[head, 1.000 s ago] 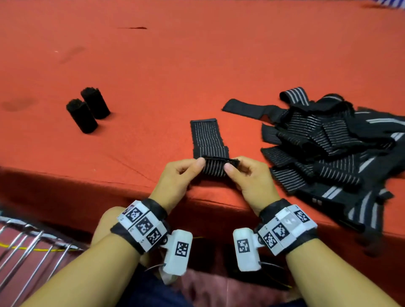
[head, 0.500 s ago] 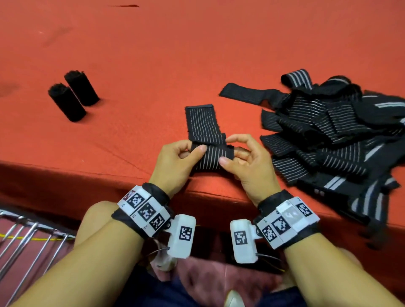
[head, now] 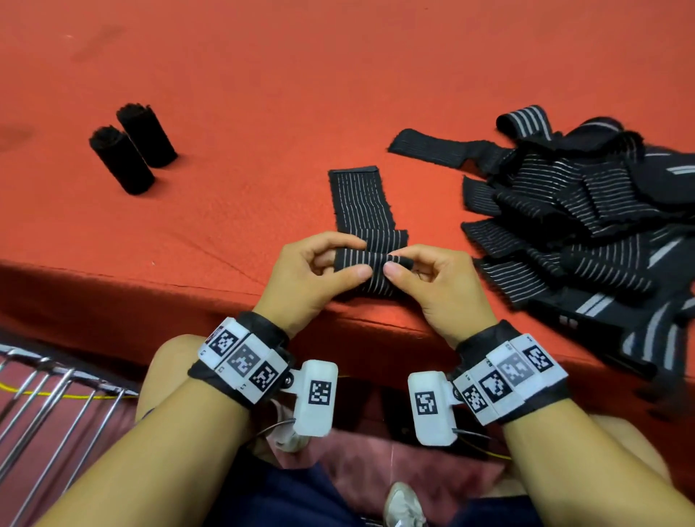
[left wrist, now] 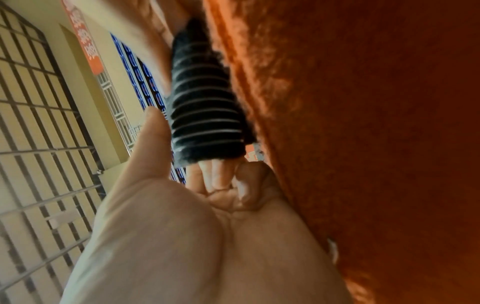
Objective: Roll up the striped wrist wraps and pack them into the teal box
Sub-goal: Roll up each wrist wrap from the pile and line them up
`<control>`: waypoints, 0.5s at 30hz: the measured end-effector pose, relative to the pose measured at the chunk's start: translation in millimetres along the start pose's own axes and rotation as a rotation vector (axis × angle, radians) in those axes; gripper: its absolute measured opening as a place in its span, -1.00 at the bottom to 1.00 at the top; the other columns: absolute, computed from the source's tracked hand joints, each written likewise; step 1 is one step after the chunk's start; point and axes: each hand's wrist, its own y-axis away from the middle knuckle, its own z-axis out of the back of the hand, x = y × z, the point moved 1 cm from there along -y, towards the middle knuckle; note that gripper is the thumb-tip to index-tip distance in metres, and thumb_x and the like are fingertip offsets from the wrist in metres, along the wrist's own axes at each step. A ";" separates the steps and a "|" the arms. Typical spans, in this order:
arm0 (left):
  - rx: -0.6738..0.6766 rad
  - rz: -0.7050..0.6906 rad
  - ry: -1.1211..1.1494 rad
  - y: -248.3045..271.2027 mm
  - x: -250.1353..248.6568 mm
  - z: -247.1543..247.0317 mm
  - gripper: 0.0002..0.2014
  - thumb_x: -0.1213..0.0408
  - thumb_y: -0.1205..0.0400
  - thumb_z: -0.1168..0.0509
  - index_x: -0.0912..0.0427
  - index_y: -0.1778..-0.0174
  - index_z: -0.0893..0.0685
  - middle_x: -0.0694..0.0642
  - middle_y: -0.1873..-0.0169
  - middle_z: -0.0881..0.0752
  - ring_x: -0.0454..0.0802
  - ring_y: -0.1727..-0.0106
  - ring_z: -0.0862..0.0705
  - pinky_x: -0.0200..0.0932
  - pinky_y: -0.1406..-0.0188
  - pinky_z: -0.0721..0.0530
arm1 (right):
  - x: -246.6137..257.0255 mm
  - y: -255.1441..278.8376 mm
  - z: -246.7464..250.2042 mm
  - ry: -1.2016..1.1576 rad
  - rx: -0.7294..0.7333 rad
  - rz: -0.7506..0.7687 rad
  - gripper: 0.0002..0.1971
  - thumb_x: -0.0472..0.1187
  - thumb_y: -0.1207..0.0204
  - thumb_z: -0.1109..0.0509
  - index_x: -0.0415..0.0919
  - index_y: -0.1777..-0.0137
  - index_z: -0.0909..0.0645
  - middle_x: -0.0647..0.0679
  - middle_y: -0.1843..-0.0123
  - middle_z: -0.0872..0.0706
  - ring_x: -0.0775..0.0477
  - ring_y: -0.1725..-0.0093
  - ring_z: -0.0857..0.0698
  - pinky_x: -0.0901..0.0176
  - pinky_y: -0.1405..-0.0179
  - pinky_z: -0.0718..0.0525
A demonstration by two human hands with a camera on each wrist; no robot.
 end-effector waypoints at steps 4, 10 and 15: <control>0.005 -0.057 -0.095 0.5 1.8 -0.9 -0.83 0.28 -0.49 -0.61 0.04 0.07 -0.81 0.18 0.22 -0.76 -0.04 0.17 -0.62 -0.14 0.06 -0.58 | 1.6 0.5 2.9 -0.041 0.035 0.015 -0.88 -0.33 -0.60 -0.48 -0.10 0.08 -0.79 0.08 0.19 -0.82 0.17 0.18 -0.72 0.29 0.09 -0.66; -0.010 -0.086 -0.148 0.0 1.6 0.6 -0.85 0.05 -0.48 -0.53 0.02 0.26 -0.77 0.01 0.25 -0.65 -0.06 0.21 -0.55 -0.12 0.14 -0.47 | 0.2 3.1 2.7 -0.065 0.043 0.038 -0.85 -0.17 -0.49 -0.56 -0.01 -0.04 -0.78 0.13 0.08 -0.76 0.20 0.22 -0.64 0.36 0.27 -0.57; 0.073 -0.053 -0.051 3.4 -2.2 -0.9 -0.88 0.36 -0.52 -0.57 0.15 0.13 -0.76 -0.13 0.28 -0.73 -0.21 0.21 -0.66 -0.30 0.13 -0.58 | 1.0 5.5 2.6 -0.201 0.018 0.038 -0.82 -0.42 -0.52 -0.53 -0.19 -0.05 -0.69 -0.04 0.17 -0.83 0.17 0.30 -0.73 0.41 0.33 -0.65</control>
